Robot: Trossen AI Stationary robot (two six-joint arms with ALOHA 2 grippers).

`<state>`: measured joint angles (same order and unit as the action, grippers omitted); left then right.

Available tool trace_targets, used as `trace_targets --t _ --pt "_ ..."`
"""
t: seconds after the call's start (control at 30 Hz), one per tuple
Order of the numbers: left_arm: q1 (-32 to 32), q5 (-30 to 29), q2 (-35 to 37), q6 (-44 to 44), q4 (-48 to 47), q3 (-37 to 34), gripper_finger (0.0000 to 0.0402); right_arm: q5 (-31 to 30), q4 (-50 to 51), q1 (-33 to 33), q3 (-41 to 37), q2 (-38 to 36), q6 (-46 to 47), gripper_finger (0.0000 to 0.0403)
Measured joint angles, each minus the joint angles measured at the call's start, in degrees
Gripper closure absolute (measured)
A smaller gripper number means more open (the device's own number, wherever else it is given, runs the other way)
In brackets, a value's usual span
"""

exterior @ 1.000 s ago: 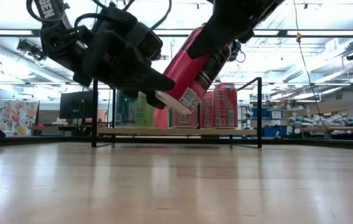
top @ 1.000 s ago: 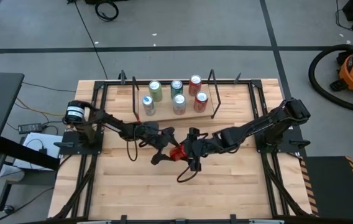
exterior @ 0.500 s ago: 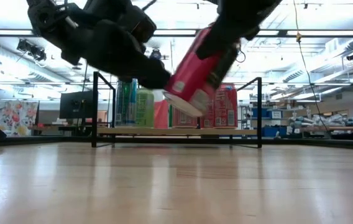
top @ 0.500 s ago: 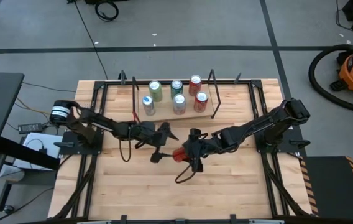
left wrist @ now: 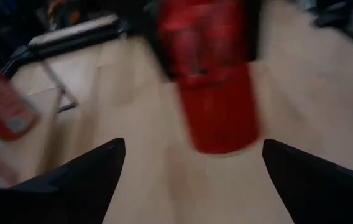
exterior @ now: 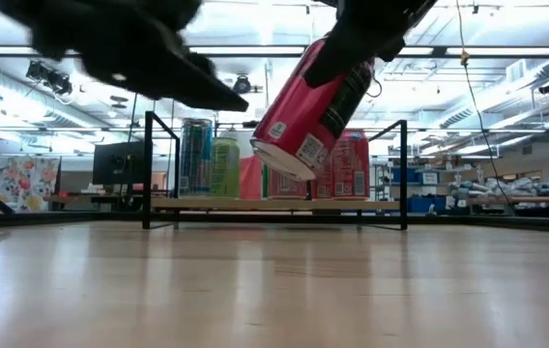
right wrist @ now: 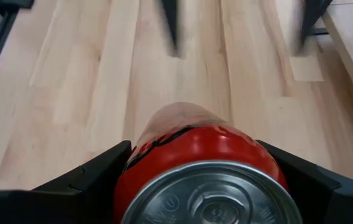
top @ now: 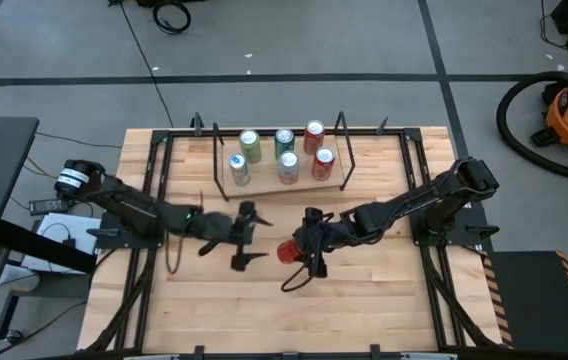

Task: Place canned beverage on shelf
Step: Put the red-black soda can on the shelf

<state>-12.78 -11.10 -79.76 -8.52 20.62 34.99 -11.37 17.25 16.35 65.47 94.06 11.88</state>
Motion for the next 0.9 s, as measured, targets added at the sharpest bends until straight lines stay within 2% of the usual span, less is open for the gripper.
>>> trace_targets --t 0.07,0.17,0.23,0.5,0.7,0.9 --pt "-2.8 -2.2 0.1 0.7 5.3 -3.5 0.001 0.8 -0.9 -0.5 0.0 0.0 0.0 0.008" --pt "-7.2 -8.4 0.8 1.8 12.2 -9.2 0.001 1.0 -2.5 -1.3 0.2 0.2 -0.2 0.008" --pt "-10.1 -11.9 1.7 1.9 15.8 -10.7 0.001 1.2 -1.6 -2.1 1.2 0.8 -1.3 0.008" --pt "-18.7 -26.0 5.5 0.1 8.4 -11.5 0.001 4.0 3.4 -7.0 11.0 5.3 -5.9 0.008" --pt "-19.9 -26.2 7.9 2.7 8.8 -15.7 0.001 4.5 9.1 -9.9 19.2 8.9 -9.4 0.008" --pt "-17.9 -22.1 8.2 4.9 12.4 -19.3 0.001 5.7 15.0 -13.8 27.0 13.0 -12.1 0.008"
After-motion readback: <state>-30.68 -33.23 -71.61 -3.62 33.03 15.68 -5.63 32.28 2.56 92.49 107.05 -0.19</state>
